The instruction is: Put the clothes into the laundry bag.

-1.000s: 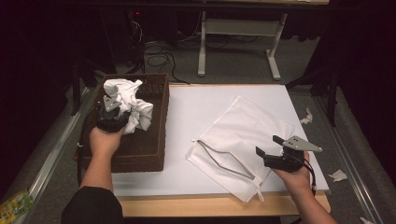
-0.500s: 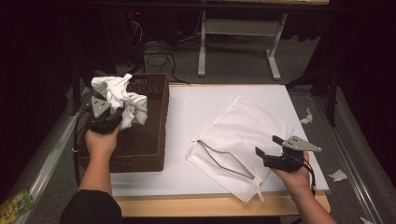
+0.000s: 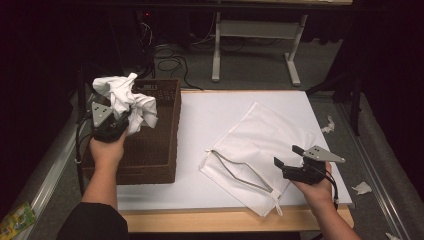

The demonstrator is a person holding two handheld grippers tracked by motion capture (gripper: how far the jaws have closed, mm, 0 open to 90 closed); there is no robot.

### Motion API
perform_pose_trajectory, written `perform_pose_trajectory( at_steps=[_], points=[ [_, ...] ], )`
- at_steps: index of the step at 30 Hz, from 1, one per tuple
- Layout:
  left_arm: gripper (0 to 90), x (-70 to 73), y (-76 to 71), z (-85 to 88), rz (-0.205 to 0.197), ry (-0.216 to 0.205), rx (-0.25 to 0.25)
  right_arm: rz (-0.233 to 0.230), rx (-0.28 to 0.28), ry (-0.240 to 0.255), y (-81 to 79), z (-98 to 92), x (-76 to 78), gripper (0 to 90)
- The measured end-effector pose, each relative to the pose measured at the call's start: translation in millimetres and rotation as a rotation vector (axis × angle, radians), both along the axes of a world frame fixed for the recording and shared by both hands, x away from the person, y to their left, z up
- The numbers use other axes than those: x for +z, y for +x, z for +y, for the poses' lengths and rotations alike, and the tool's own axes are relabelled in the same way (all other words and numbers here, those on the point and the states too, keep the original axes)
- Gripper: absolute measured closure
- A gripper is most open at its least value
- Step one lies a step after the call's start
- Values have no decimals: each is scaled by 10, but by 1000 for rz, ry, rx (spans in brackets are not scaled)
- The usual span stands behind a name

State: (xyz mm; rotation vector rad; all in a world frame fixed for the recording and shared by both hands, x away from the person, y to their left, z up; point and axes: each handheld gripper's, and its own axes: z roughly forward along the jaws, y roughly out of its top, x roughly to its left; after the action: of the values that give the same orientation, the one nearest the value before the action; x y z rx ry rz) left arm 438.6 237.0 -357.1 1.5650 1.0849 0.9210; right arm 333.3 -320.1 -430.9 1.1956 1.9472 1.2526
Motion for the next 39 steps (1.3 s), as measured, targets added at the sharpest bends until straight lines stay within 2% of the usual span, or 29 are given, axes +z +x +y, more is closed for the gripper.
perform_pose_trajectory(
  at_steps=[4, 5, 6, 11, 12, 13, 14, 16, 17, 18, 22, 26, 29, 34, 39],
  points=[
    [766, 119, -41, -81, -48, -52, 2, 1, -3, 1, 0, -13, 3, 160],
    [767, 119, -41, -81, -48, -52, 2, -6, -2, 1, 1, -15, 4, 160],
    [767, 186, -66, -134, -75, -70, 4, -7, 0, 0, 0, -17, 5, 160],
    [768, 299, -129, -270, -115, -80, -17, -10, 2, 3, -11, -10, 14, 160],
    [768, 339, -159, -347, -129, -91, -39, -10, 3, 5, -11, -10, 13, 159],
    [767, 339, -159, -347, -129, -91, -39, -8, 0, 9, -11, -7, 13, 159],
    [767, 374, -182, -429, -136, -86, -73, -8, 2, 8, -10, -6, 12, 159],
    [767, 406, -207, -527, -148, -66, -95, -3, -2, 10, -13, -4, 12, 159],
    [767, 406, -207, -527, -148, -66, -95, -8, 1, 7, -10, -6, 12, 159],
    [767, 437, -231, -607, -151, -74, -120, -9, 2, 7, -11, -6, 13, 159],
    [767, 489, -279, -765, -158, -104, -162, -6, 1, 10, -11, -6, 13, 159],
    [767, 495, -344, -933, -156, -109, -204, -5, 4, 11, -12, -3, 11, 159],
    [766, 457, -403, -1052, -143, -135, -240, -7, 5, 12, -10, -6, 12, 159],
    [766, 358, -461, -1224, -128, -125, -288, -7, 5, 15, -13, -4, 14, 160],
    [765, 283, -505, -1351, -111, -136, -320, -5, 2, 17, -19, -2, 17, 159]
  ],
)
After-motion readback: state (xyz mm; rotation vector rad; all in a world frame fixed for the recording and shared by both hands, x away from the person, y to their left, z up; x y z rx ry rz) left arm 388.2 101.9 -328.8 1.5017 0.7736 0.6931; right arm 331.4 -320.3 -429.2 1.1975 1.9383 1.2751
